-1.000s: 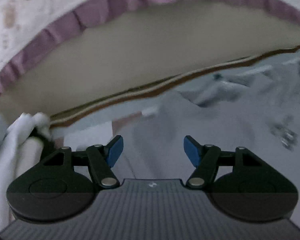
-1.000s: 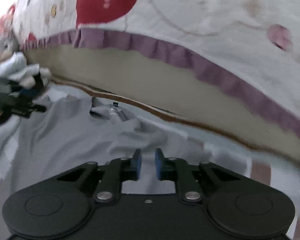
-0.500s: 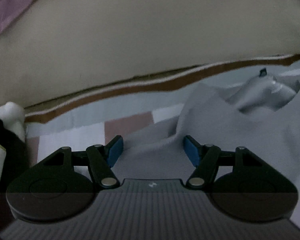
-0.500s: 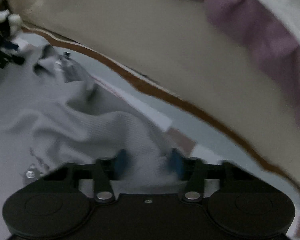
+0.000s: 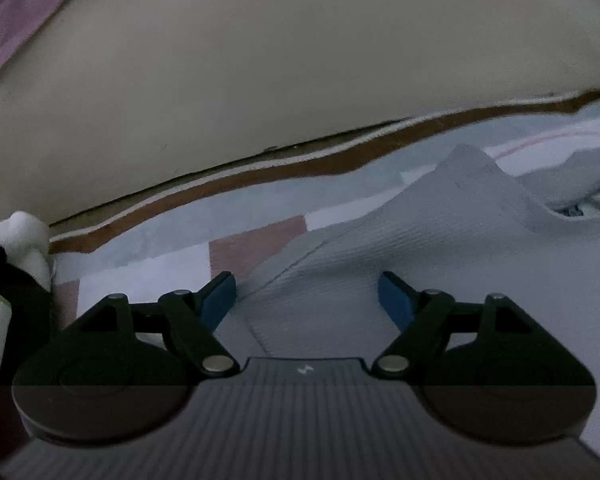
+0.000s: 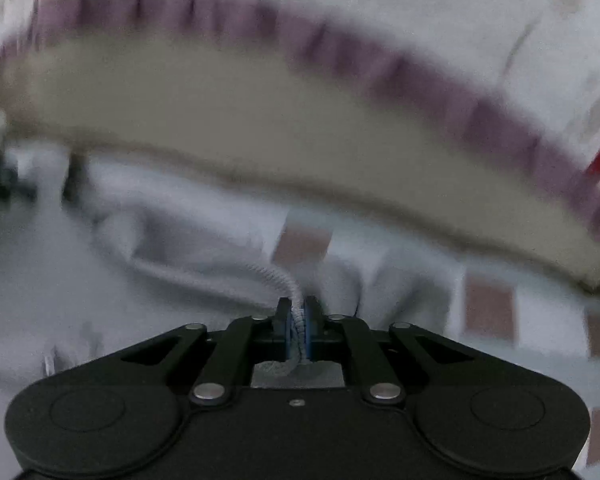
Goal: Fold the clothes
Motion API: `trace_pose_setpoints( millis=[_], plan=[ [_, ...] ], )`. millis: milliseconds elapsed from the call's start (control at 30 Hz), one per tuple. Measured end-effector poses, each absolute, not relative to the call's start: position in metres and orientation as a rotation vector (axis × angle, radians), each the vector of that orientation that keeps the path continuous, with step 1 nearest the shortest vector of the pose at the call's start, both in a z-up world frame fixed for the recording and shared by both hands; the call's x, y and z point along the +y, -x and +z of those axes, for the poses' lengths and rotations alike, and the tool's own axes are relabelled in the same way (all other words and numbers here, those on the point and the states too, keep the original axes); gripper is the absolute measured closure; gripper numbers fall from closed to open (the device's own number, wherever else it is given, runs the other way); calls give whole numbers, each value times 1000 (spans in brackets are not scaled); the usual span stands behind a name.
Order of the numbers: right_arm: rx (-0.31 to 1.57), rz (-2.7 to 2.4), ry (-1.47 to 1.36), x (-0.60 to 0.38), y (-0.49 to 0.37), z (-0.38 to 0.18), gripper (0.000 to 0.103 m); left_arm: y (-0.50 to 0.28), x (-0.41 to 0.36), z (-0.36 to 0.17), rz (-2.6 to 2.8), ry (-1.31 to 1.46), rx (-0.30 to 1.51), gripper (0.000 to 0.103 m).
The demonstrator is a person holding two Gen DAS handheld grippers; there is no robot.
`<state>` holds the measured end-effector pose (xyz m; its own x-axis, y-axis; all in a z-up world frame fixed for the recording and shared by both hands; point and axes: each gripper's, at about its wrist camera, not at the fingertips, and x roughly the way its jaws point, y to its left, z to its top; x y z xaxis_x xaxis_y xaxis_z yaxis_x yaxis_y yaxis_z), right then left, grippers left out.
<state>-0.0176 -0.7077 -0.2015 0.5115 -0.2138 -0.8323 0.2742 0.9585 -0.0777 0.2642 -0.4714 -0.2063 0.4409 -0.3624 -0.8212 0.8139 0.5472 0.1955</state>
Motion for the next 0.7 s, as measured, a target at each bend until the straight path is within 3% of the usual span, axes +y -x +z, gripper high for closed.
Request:
trace_pose_setpoints(
  millis=[100, 200, 267, 300, 333, 367, 400, 533, 700],
  plan=[
    [1142, -245, 92, -684, 12, -223, 94, -262, -471, -207, -796, -666, 780, 18],
    [1158, -256, 187, -670, 5, -213, 91, -267, -470, -208, -789, -655, 780, 13],
    [1059, -236, 157, -666, 1, -195, 78, -271, -469, -208, -786, -612, 788, 15],
    [1000, -218, 122, -665, 1, -187, 72, -273, -468, -208, -792, -583, 792, 34],
    [941, -199, 72, -665, 1, -179, 58, -274, -468, -207, -817, -556, 798, 62],
    [881, -179, 23, -665, 0, -172, 51, -273, -470, -206, -846, -552, 805, 79],
    [822, -159, -25, -665, 0, -165, 51, -270, -475, -204, -859, -581, 802, 97],
    [810, -108, -315, -676, -16, -176, 50, -254, -483, -199, -844, -665, 711, 98],
    [884, -163, -438, -678, -43, -205, 50, -249, -476, -190, -828, -659, 649, 99]
  ],
)
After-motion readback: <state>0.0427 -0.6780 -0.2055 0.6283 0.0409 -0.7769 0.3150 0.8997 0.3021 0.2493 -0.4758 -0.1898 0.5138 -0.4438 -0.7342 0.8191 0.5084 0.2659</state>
